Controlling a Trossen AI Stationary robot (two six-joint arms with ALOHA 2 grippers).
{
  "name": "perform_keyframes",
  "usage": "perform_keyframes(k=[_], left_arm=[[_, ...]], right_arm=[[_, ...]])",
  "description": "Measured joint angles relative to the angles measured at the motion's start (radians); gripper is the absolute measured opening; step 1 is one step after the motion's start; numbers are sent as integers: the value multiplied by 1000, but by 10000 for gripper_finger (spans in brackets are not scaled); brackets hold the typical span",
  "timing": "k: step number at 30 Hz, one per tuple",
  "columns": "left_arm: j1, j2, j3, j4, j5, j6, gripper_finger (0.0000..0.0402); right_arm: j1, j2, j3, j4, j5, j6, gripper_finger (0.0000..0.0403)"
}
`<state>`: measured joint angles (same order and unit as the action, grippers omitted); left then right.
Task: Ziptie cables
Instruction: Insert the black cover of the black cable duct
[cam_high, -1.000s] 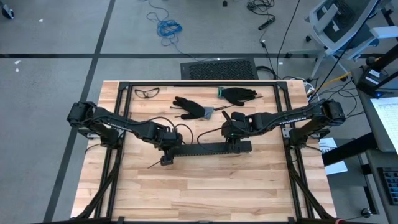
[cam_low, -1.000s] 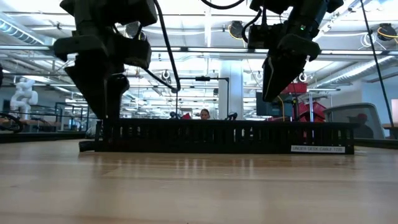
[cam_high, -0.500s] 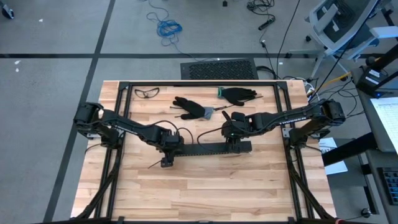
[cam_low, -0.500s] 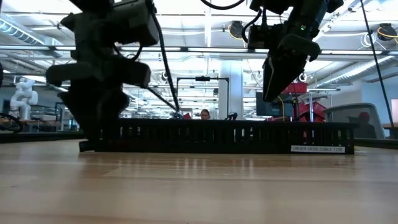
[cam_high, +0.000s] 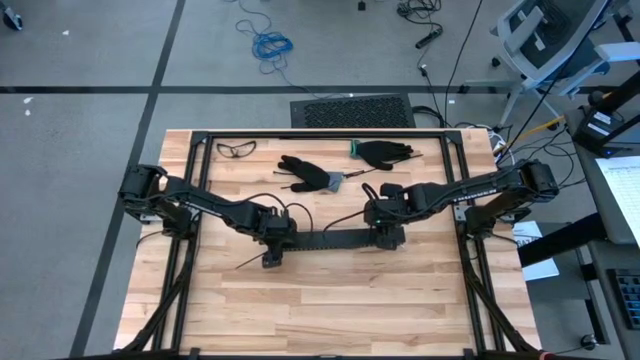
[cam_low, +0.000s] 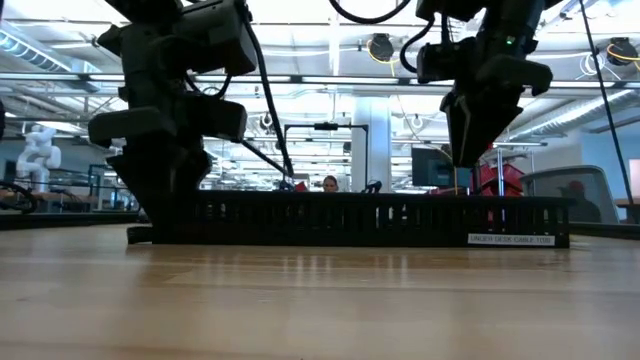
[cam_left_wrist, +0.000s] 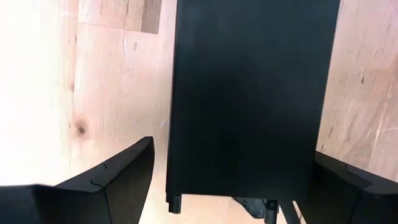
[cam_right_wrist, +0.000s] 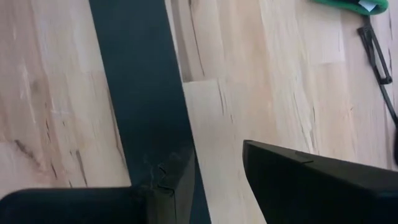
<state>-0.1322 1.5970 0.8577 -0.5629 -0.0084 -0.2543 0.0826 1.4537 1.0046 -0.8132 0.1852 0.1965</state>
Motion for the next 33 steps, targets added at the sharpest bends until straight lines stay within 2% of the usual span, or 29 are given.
perform_keyframes(k=[13,21,33], left_arm=[[-1,0,-7,-22,33,6,300],[-1,-2,-44,-6,26,-1,299],[-1,-2,-37,27,27,34,299]], right_arm=[[0,-1,0,11,2,24,130],[0,-10,0,9,3,21,130],[-3,-52,0,8,3,27,130]])
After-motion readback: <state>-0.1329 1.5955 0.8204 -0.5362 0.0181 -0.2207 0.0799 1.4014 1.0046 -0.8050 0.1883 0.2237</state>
